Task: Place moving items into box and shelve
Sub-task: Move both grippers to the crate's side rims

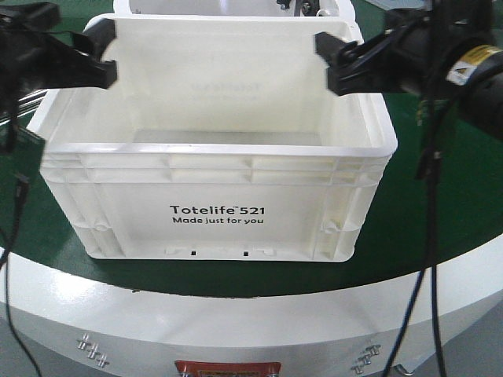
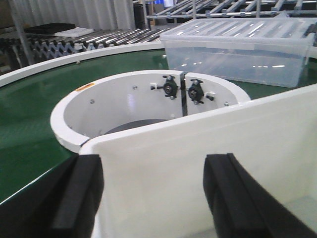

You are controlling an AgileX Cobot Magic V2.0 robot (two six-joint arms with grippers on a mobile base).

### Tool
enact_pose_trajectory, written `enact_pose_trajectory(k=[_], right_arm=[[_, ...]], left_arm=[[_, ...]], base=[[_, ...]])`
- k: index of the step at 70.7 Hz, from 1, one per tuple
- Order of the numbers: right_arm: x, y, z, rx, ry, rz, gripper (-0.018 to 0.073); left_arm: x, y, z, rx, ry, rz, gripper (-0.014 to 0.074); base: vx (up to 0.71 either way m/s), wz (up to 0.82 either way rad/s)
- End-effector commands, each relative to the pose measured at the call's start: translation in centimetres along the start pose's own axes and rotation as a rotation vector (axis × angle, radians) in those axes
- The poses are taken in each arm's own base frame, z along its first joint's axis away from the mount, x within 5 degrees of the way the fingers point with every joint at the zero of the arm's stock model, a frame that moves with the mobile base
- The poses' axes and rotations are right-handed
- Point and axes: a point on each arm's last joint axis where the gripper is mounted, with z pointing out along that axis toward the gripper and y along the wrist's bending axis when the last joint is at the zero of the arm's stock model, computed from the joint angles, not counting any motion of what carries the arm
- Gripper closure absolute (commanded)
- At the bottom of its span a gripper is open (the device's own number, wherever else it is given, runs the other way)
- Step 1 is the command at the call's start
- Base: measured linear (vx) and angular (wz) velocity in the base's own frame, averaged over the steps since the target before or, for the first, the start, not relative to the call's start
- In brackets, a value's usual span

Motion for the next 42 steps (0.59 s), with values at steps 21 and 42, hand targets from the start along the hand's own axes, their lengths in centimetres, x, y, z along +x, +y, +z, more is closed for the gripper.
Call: enact_pose_trajectory(k=[21,42], right_arm=[[-2.2,-2.7,-2.5,0.090,-0.017,0.023,-0.0017],[-6.3,-3.1,-0.3,0.057,0.165,0.133,-0.0015]], left_arm=[[-2.0,4.0,-2.7,-0.122,-0.005,-0.087,0.0041],[-3.3,5.0,-1.1,-0.117,0.070,-0.165,0.0065]], base=[[0.00,0.00],[0.00,0.00]])
